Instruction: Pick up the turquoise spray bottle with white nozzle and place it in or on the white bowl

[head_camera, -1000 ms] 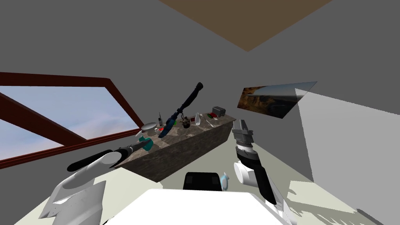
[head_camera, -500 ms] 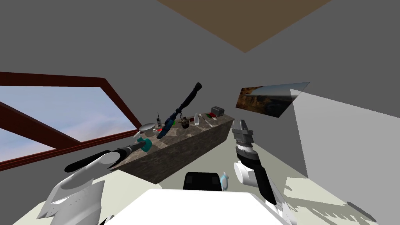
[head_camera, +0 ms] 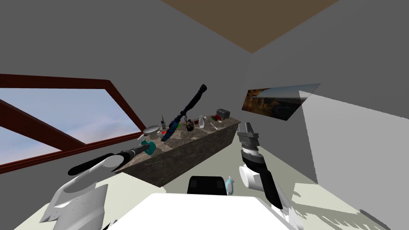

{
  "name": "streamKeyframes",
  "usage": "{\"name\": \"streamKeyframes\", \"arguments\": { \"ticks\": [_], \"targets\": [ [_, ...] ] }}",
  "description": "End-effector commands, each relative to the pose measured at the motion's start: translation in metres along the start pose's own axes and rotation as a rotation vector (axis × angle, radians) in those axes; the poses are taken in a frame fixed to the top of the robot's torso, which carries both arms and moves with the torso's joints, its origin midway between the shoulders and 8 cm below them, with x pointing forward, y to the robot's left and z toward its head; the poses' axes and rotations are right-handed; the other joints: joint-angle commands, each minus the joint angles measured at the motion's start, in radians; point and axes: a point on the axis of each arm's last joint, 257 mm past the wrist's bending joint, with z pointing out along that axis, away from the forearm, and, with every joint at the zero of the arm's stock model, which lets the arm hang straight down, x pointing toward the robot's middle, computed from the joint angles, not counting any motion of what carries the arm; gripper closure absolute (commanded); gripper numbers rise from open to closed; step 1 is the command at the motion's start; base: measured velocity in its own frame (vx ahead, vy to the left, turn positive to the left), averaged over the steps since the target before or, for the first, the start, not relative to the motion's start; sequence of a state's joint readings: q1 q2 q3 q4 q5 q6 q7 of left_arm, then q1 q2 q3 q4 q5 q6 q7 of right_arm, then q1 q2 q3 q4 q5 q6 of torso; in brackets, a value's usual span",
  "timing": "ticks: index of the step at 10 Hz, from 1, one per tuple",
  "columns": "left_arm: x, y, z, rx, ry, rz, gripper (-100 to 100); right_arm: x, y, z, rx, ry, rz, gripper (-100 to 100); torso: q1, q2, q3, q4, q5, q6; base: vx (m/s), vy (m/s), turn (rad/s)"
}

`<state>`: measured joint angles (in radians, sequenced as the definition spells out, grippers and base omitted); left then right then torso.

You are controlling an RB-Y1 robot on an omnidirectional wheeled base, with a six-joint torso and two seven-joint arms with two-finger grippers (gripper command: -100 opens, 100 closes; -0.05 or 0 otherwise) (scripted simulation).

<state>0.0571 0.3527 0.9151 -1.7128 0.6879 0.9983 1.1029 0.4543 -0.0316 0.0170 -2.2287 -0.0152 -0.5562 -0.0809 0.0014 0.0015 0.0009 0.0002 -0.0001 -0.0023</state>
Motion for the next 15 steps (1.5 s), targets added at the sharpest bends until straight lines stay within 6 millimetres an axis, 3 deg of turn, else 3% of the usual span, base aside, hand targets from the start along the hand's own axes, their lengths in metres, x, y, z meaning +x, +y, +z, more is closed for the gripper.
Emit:
{"name": "streamKeyframes", "arguments": {
  "ticks": [1, 5, 6, 7, 8, 12, 13, 15],
  "targets": [
    [0.000, 0.008, -0.003, -0.011, -0.001, 0.006, 100, 0.000, 0.000, 0.000, 0.000, 0.000, 0.000, 0, 0.000, 0.000, 0.000, 0.000, 0.000, 0.000, 0.005, 0.015, 0.127],
    [0.004, 0.035, -0.011, -0.044, 0.000, 0.024, 100, 0.000, 0.000, 0.000, 0.000, 0.000, 0.000, 0, 0.000, 0.000, 0.000, 0.000, 0.000, 0.001, 0.004, 0.016, 0.093],
    [0.002, 0.031, -0.009, -0.037, 0.001, 0.021, 100, 0.000, 0.000, 0.000, 0.000, 0.000, 0.000, 0, 0.000, 0.000, 0.000, 0.000, 0.000, 0.000, 0.001, 0.004, 0.027],
    [0.002, 0.031, -0.009, -0.039, 0.000, 0.021, 0, 0.000, 0.000, 0.000, 0.000, 0.000, 0.000, 0, 0.000, 0.000, 0.000, 0.000, 0.000, 0.001, 0.000, 0.000, 0.000],
    [0.016, 0.027, -0.010, -0.020, 0.035, 0.030, 100, 0.000, 0.000, 0.000, 0.000, 0.000, 0.000, 0, 0.000, 0.000, 0.000, 0.000, 0.000, 0.001, -0.081, -0.074, 0.095],
    [0.058, 0.004, -0.016, 0.055, 0.134, 0.046, 100, 0.000, 0.000, 0.000, 0.000, 0.000, 0.000, 0, -0.009, 0.016, 0.010, 0.004, -0.003, -0.002, -0.169, -0.094, 0.078],
    [0.078, -0.012, -0.021, 0.100, 0.178, 0.048, 100, 0.000, 0.000, 0.000, 0.000, 0.000, 0.000, 0, -0.006, 0.014, 0.009, 0.004, -0.003, -0.002, -0.182, -0.009, -0.007],
    [0.098, -0.031, -0.027, 0.150, 0.219, 0.045, 100, 0.000, 0.000, 0.000, 0.000, 0.000, 0.000, 0, -0.003, 0.017, 0.010, 0.005, -0.003, -0.004, -0.163, 0.005, -0.007]
  ]
}}
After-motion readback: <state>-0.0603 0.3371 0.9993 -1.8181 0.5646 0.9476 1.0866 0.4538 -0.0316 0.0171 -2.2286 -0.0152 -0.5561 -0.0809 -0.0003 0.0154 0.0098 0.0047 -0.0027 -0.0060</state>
